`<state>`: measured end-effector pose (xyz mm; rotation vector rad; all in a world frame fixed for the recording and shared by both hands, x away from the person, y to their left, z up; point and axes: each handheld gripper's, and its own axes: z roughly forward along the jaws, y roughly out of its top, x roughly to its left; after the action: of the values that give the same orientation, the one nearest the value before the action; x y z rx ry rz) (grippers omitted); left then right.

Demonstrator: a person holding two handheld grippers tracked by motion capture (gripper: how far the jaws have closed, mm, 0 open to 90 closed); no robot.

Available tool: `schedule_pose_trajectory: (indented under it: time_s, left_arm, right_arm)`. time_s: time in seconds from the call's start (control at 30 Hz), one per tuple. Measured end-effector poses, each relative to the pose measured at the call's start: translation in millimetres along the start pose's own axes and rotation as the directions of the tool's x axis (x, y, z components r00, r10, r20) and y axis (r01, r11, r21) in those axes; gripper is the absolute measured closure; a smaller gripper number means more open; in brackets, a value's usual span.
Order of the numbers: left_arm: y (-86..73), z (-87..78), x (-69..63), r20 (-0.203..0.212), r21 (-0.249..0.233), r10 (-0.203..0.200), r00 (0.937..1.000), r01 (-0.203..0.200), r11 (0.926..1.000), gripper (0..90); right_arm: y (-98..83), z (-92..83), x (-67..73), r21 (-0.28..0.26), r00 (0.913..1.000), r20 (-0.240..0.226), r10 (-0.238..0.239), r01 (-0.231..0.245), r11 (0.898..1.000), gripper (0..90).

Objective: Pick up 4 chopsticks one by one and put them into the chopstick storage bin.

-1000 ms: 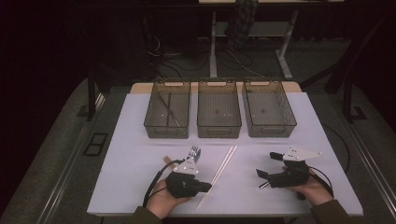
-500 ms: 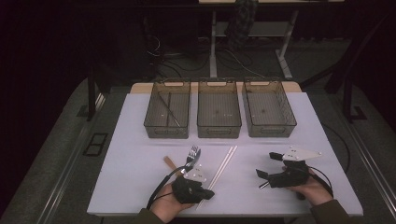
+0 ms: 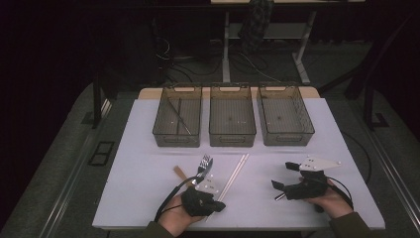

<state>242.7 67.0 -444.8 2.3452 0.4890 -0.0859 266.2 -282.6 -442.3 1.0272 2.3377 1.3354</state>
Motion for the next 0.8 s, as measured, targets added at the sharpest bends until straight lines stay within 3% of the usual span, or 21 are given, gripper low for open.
schedule_pose_trajectory:
  time_s: [0.33,0.53,0.8]
  left_arm:
    - [-3.2,-6.1,4.5,-0.022,0.003,-0.022,0.9995,0.022,0.9997,88.1]
    - [6.7,-13.6,8.9,-0.037,-0.064,-0.039,0.9985,0.037,0.9973,81.1]
    - [27.1,-15.7,31.5,-0.113,-0.106,-0.101,0.9885,0.089,0.9904,67.2]
  right_arm:
    - [0.0,-0.4,-0.3,-0.002,1.0000,0.000,-0.001,0.001,1.000,11.8]
    - [-0.1,0.2,-0.2,0.002,1.0000,0.000,0.001,-0.001,1.000,11.8]
    - [-0.5,1.1,-1.1,0.005,1.0000,0.001,0.001,-0.001,1.000,11.8]
